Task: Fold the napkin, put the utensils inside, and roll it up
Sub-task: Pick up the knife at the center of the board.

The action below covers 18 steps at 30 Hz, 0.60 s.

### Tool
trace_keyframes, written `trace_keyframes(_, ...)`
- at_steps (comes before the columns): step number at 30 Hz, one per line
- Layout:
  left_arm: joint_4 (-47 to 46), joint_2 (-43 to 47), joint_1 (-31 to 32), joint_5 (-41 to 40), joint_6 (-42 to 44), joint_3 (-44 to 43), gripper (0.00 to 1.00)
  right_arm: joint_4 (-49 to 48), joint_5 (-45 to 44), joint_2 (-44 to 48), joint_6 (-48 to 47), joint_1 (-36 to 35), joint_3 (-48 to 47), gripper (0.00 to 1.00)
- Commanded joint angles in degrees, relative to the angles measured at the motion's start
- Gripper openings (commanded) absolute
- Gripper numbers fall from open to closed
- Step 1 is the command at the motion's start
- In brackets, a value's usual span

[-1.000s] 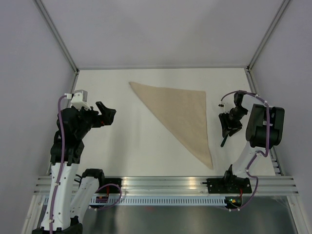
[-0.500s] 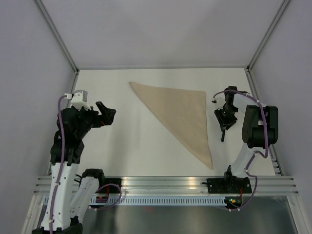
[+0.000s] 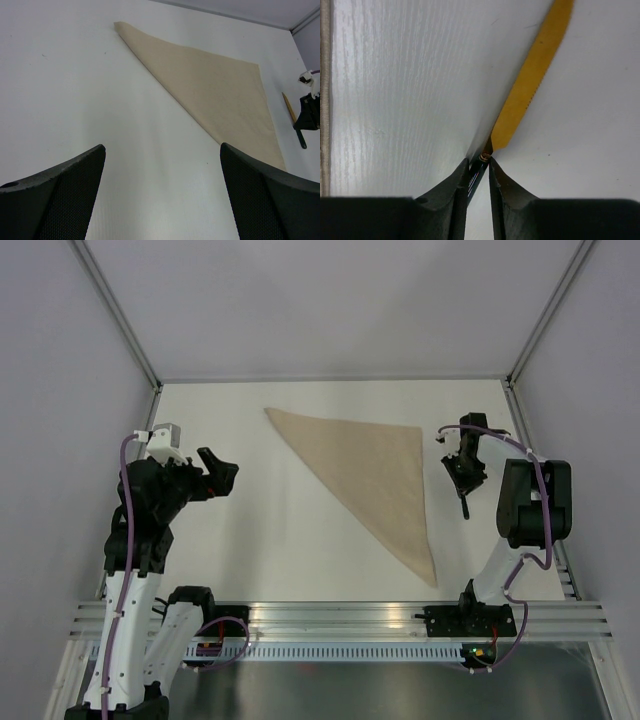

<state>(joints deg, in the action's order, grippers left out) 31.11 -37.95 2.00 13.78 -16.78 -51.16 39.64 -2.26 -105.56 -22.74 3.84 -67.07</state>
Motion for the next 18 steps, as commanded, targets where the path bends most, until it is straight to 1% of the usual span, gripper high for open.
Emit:
trace_keyframes(1,-1.23,-0.54,0.11,1.34,0.43,0.09,1.0,-5.88,-8.46,-2.02,0.16,0.03,3.43,0.27)
trace_keyframes(4,-1.23,-0.89,0.11,1.34,0.43,0.18,1.0,-7.64,-9.25,-1.84,-0.55,-0.06,4.66,0.27)
trace_keyframes(18,-1.23,-1.07,0.11,0.81,0.43,0.18,1.0,-12.21,-12.51,0.26,-1.6,0.03,11.25,0.33)
